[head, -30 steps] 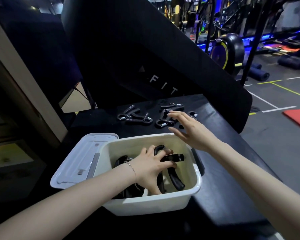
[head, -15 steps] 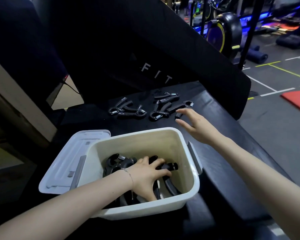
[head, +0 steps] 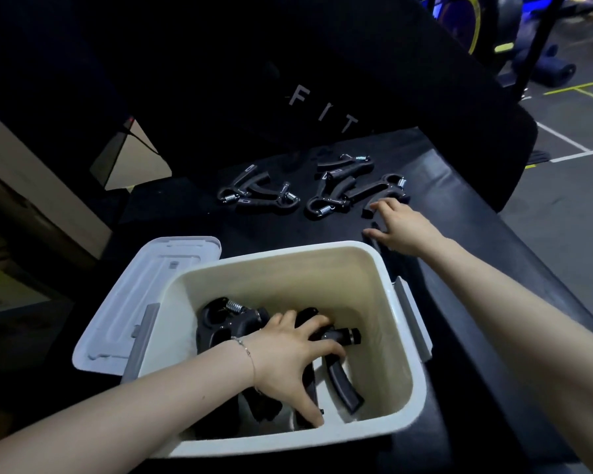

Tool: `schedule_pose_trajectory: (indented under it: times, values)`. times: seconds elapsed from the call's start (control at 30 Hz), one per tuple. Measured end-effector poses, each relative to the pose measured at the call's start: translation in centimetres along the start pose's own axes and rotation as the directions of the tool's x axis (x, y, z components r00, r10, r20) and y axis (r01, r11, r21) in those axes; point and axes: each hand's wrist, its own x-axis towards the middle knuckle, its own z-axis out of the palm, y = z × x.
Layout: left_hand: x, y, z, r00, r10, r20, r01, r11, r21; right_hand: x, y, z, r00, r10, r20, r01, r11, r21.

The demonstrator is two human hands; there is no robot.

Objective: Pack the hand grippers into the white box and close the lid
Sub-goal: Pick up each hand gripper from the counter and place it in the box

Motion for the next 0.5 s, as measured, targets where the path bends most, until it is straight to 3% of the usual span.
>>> schedule_pose_trajectory:
  times: [0.33, 0.5]
  values:
    - [0.4, 0.0, 0.6, 1.000, 0.003, -0.009, -0.003, 0.999, -0.044, 6.2, 1.7, 2.2, 0.965, 0.255, -0.055, -0.255, 0.967, 0.017]
    - [0.7, -0.1, 1.0, 0.999, 0.014, -0.029, -0.016, 0.998, -0.060, 7.5, 2.1, 3.3, 0.949, 0.309, -0.061, -0.307, 0.951, 0.047]
